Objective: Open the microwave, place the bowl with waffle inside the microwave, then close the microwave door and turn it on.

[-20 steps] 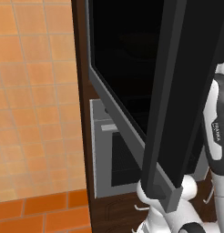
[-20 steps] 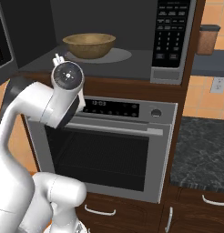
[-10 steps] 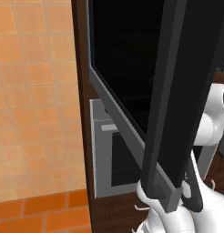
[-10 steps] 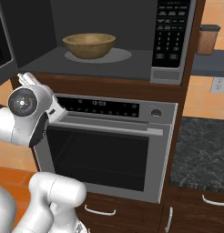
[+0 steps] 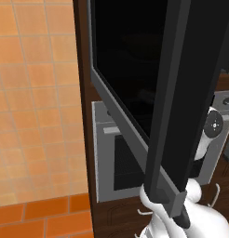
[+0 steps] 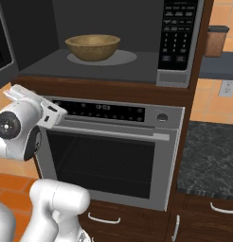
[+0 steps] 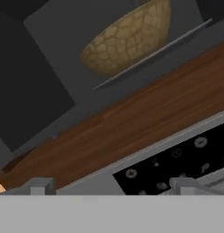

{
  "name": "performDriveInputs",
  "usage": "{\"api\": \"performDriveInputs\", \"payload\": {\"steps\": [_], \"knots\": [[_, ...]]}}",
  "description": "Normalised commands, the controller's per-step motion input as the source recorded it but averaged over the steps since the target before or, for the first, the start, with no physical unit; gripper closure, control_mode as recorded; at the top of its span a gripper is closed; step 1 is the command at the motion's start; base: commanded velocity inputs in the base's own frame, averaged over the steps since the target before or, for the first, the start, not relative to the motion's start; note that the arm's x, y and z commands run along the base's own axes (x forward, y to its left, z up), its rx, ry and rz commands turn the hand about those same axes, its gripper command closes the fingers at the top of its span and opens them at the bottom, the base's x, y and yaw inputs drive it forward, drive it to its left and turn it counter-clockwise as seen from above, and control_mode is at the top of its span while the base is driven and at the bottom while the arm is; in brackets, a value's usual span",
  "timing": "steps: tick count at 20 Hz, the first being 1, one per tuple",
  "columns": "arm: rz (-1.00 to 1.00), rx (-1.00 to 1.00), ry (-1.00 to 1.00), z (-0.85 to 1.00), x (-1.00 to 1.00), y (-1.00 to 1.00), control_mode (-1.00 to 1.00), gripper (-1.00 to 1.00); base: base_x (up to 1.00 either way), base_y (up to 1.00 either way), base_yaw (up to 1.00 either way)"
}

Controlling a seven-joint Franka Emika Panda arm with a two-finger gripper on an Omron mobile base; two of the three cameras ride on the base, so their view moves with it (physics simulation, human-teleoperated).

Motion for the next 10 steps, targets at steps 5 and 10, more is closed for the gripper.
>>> {"api": "performDriveInputs", "payload": {"steps": [5,10], "knots": [[0.00,-0.26,-0.30,-0.25,-0.09,0.47,-1.00,-1.00,0.00,0.00,0.00],[0.00,-0.15,-0.23,-0.23,0.18,0.20,-1.00,-1.00,0.00,0.00,0.00]]}}
